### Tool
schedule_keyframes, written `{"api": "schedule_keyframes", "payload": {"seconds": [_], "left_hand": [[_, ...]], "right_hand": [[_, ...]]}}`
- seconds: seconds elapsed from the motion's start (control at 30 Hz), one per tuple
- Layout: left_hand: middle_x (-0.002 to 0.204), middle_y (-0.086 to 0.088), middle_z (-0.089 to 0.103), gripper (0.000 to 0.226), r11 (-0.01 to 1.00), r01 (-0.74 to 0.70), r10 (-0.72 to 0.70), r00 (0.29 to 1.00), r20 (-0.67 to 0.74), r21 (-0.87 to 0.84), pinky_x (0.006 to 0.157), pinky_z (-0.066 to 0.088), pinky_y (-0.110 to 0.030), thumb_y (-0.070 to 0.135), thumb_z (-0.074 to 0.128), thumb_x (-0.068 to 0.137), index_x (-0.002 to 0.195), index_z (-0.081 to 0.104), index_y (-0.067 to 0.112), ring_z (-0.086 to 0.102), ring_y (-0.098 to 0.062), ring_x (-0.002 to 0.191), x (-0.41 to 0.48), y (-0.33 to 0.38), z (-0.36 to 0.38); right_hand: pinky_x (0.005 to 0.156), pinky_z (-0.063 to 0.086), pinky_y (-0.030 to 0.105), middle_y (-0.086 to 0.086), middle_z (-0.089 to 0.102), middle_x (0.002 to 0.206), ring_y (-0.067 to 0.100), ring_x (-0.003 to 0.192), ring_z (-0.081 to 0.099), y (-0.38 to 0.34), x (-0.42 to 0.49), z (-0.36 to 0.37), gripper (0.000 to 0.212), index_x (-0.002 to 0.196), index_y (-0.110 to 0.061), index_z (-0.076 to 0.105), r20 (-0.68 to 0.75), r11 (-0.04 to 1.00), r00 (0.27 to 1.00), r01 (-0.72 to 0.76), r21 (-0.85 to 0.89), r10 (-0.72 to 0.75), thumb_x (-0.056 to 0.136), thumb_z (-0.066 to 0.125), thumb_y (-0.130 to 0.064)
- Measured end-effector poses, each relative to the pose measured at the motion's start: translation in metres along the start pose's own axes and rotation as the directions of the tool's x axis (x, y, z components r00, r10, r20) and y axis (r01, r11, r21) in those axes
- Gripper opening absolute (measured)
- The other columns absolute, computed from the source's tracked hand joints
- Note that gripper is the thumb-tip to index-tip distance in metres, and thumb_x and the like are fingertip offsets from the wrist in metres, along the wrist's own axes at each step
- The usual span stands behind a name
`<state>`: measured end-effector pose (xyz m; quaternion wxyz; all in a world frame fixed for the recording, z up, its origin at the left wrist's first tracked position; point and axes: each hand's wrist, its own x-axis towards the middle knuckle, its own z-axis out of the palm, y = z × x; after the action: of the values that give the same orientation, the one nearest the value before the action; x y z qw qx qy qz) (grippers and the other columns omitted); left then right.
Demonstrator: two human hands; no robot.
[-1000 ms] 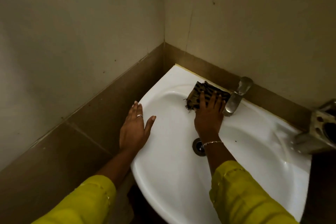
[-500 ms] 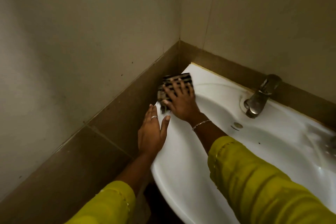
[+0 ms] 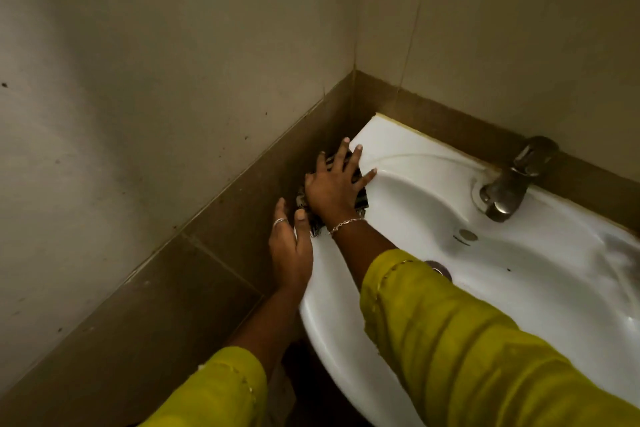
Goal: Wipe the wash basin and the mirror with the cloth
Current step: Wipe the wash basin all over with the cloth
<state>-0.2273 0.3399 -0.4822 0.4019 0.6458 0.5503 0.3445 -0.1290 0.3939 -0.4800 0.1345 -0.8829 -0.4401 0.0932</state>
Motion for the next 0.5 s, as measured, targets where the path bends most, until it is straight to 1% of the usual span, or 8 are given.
{"api": "schedule_keyframes", "payload": {"seconds": [0.07, 0.13, 0.17, 0.27, 0.33, 0.37, 0.43, 0.5], "left_hand": [[0.140, -0.019, 0.045, 0.058, 0.999, 0.019, -0.019, 1.000, -0.016, -0.030, 0.102, 0.034, -0.027, 0.036, 0.031, 0.094, 0.140, 0.033, 0.000, 0.042, -0.029, 0.130, 0.002, -0.002, 0.000], [0.139, -0.019, 0.047, 0.047, 0.992, 0.073, -0.076, 0.997, -0.030, -0.102, 0.091, 0.035, -0.015, 0.026, 0.031, 0.100, 0.140, 0.034, 0.001, 0.044, -0.027, 0.128, 0.003, -0.007, 0.000], [0.138, -0.018, 0.047, 0.046, 0.982, 0.102, -0.108, 0.994, -0.033, -0.160, 0.087, 0.035, -0.012, 0.024, 0.030, 0.100, 0.139, 0.035, 0.001, 0.046, -0.025, 0.126, 0.004, -0.009, -0.001], [0.129, -0.010, 0.053, 0.047, 0.903, 0.208, -0.216, 0.976, 0.019, -0.375, 0.083, 0.041, -0.014, 0.029, 0.025, 0.100, 0.136, 0.039, 0.002, 0.052, -0.013, 0.112, 0.005, -0.008, -0.004], [0.117, -0.004, 0.053, 0.049, 0.830, 0.273, -0.270, 0.960, 0.077, -0.487, 0.075, 0.044, -0.010, 0.033, 0.022, 0.100, 0.133, 0.043, 0.002, 0.054, -0.007, 0.098, 0.005, -0.006, -0.006], [0.117, -0.005, 0.054, 0.051, 0.809, 0.294, -0.287, 0.953, 0.093, -0.510, 0.075, 0.045, -0.012, 0.035, 0.021, 0.100, 0.132, 0.043, 0.002, 0.054, -0.008, 0.098, 0.005, -0.006, -0.007], [0.123, -0.010, 0.055, 0.055, 0.800, 0.316, -0.301, 0.947, 0.115, -0.510, 0.082, 0.046, -0.020, 0.038, 0.018, 0.100, 0.132, 0.044, 0.002, 0.054, -0.014, 0.105, 0.002, -0.007, -0.009], [0.126, -0.016, 0.056, 0.059, 0.792, 0.329, -0.310, 0.943, 0.125, -0.515, 0.083, 0.048, -0.023, 0.041, 0.015, 0.099, 0.131, 0.045, 0.001, 0.055, -0.019, 0.107, -0.002, -0.010, -0.011]], "right_hand": [[0.104, 0.003, 0.069, 0.016, -0.014, 0.155, 0.041, 0.139, -0.016, -0.007, -0.008, 0.005, 0.052, 0.145, -0.021, 0.023, 0.016, 0.999, 1.000, -0.020, 0.024, 0.020, 0.096, 0.035, -0.035], [0.105, 0.008, 0.068, 0.015, -0.017, 0.154, 0.041, 0.139, -0.017, -0.013, -0.019, 0.007, 0.053, 0.146, -0.021, 0.021, 0.048, 0.999, 0.999, -0.011, 0.038, 0.009, 0.096, 0.036, -0.033], [0.106, 0.010, 0.067, 0.014, -0.018, 0.154, 0.041, 0.139, -0.018, -0.014, -0.025, 0.008, 0.054, 0.146, -0.021, 0.019, 0.062, 0.999, 0.998, 0.000, 0.047, -0.003, 0.096, 0.036, -0.033], [0.108, 0.011, 0.065, 0.014, -0.021, 0.153, 0.040, 0.138, -0.020, -0.016, -0.041, 0.012, 0.061, 0.147, -0.019, 0.014, 0.093, 0.995, 0.995, 0.026, 0.092, -0.035, 0.094, 0.039, -0.036], [0.108, 0.013, 0.065, 0.014, -0.022, 0.153, 0.040, 0.138, -0.021, -0.016, -0.050, 0.013, 0.064, 0.147, -0.019, 0.012, 0.102, 0.992, 0.994, 0.037, 0.122, -0.050, 0.094, 0.039, -0.042], [0.109, 0.013, 0.065, 0.014, -0.022, 0.153, 0.040, 0.138, -0.021, -0.017, -0.054, 0.013, 0.067, 0.147, -0.019, 0.011, 0.110, 0.990, 0.992, 0.043, 0.137, -0.058, 0.093, 0.039, -0.047], [0.109, 0.013, 0.063, 0.014, -0.023, 0.153, 0.039, 0.139, -0.020, -0.019, -0.064, 0.012, 0.077, 0.148, -0.019, 0.009, 0.141, 0.986, 0.987, 0.050, 0.157, -0.072, 0.088, 0.036, -0.060], [0.109, 0.014, 0.061, 0.014, -0.024, 0.152, 0.040, 0.139, -0.019, -0.021, -0.074, 0.011, 0.083, 0.148, -0.019, 0.007, 0.162, 0.986, 0.984, 0.056, 0.155, -0.081, 0.084, 0.032, -0.066]]}}
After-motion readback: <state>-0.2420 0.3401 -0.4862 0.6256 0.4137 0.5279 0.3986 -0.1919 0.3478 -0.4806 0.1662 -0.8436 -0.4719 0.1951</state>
